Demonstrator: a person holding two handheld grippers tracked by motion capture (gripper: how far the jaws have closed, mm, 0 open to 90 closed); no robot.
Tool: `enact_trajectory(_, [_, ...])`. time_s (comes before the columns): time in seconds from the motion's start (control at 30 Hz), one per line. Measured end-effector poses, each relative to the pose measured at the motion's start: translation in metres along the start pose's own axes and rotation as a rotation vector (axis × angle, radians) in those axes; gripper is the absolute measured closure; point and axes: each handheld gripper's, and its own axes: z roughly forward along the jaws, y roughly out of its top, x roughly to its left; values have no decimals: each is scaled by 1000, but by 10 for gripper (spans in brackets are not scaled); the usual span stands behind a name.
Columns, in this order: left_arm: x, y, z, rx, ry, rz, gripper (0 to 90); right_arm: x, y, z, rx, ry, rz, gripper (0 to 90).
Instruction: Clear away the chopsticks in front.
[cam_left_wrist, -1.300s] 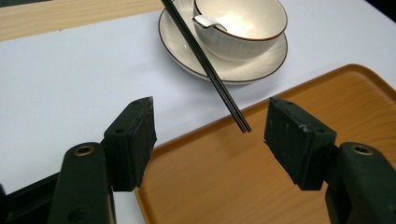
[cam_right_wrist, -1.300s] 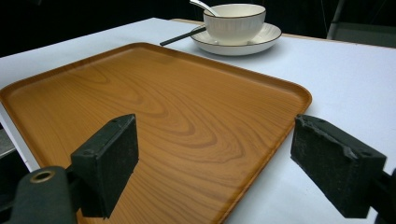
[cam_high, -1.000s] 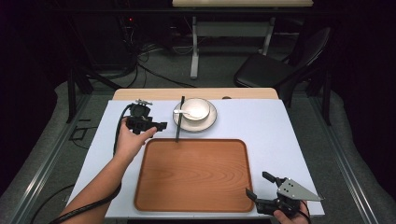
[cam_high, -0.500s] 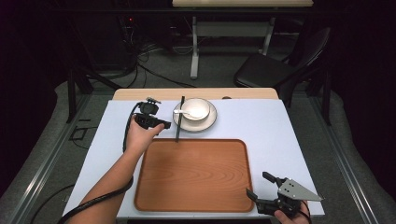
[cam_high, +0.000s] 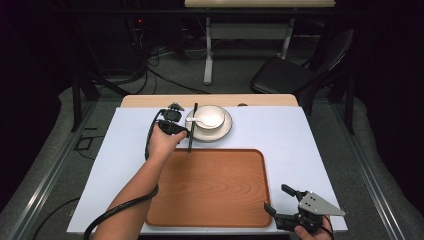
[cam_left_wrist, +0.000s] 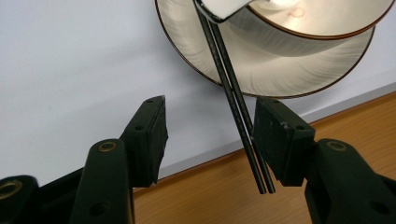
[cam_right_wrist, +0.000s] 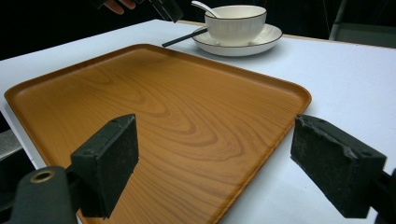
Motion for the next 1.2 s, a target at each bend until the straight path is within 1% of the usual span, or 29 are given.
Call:
enact_trajectory(0.03, [0, 0, 1, 5, -5, -6, 451, 0, 0, 0, 0, 0, 0, 146])
enact_trajectory(0.07, [0, 0, 3, 8, -11, -8, 478, 0, 0, 0, -2, 1, 0, 146])
enact_trajectory(0.13, [-1, -1, 5, 9, -10, -10, 527, 0, 0, 0, -3, 1, 2, 146])
enact_trajectory(0.17, [-1, -1, 5, 9, -10, -10, 537, 0, 0, -1, -2, 2, 1, 146])
enact_trajectory(0.27, [-1, -2, 10, 18, -31, -33, 569, 0, 0, -1, -1, 3, 2, 146])
enact_trajectory(0.4, [0, -3, 13, 24, -36, -40, 582, 0, 0, -1, -1, 4, 2, 146])
enact_trajectory(0.43, [1, -4, 14, 15, -46, -55, 582, 0, 0, -1, -3, 4, 0, 146])
enact_trajectory(0.47, [1, -4, 15, 16, -55, -61, 582, 0, 0, -1, -1, 5, 2, 146])
enact_trajectory(0.53, [1, -4, 17, 25, -60, -64, 578, 0, 0, -1, -2, 5, 0, 146])
enact_trajectory(0.63, [0, -5, 20, 27, -67, -65, 578, 0, 0, -1, -2, 6, 0, 146])
enact_trajectory(0.83, [0, -5, 22, 39, -63, -63, 578, 0, 0, -1, -2, 9, -1, 146])
enact_trajectory(0.9, [1, -5, 23, 50, -58, -58, 576, 0, 0, -1, -2, 9, -1, 146])
enact_trajectory(0.97, [1, -4, 23, 52, -57, -69, 572, 0, 0, -1, -2, 9, 0, 146])
enact_trajectory(1.03, [3, -4, 23, 58, -55, -69, 572, 0, 0, -2, -3, 11, -1, 146])
enact_trajectory(1.1, [4, -4, 24, 63, -45, -69, 572, 0, 0, -2, -3, 11, -1, 146])
enact_trajectory(1.13, [5, -3, 25, 74, -32, -71, 573, 1, 0, -1, -3, 12, -1, 146])
enact_trajectory(1.2, [6, -2, 27, 81, -27, -79, 572, 1, 0, -1, -2, 13, -1, 146])
